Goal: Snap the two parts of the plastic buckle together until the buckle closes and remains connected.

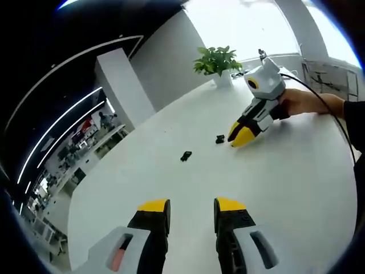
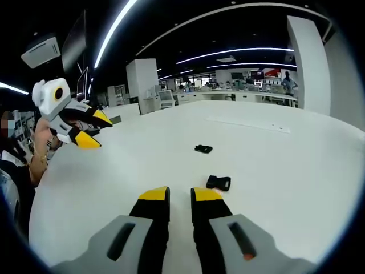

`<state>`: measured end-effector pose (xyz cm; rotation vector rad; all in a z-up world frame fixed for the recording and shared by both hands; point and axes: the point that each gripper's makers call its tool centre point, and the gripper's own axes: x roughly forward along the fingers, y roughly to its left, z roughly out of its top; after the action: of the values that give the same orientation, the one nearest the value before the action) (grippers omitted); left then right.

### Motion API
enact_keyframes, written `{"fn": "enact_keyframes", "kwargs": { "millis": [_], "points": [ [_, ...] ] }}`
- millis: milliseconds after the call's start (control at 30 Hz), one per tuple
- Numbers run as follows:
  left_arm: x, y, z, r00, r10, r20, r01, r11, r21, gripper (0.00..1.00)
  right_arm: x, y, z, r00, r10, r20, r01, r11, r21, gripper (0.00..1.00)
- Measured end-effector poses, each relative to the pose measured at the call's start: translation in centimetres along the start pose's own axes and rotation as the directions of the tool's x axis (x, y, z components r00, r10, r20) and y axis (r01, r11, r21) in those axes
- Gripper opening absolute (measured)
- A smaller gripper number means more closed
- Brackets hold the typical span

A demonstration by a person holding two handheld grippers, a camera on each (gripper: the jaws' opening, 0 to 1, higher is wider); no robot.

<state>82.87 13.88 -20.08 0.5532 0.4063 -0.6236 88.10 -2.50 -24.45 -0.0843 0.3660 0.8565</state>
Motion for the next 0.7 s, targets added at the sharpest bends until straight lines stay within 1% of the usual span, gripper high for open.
{"fn": "enact_keyframes", "kwargs": {
  "millis": [333,700],
  "points": [
    [0.9,-0.1,0.1,1.000,-0.018,-0.016,0.018,1.000,0.005,0.31,0.0,0.1,0.0,1.000,0.007,0.000,-0.007,1.000,0.015,0.15],
    [1.7,0.3,-0.5,0.999,-0.019,-0.034,0.019,1.000,-0.011,0.30,0.1,0.2,-0.2,1.000,0.013,-0.005,-0.012,1.000,0.022,0.15]
  ]
}}
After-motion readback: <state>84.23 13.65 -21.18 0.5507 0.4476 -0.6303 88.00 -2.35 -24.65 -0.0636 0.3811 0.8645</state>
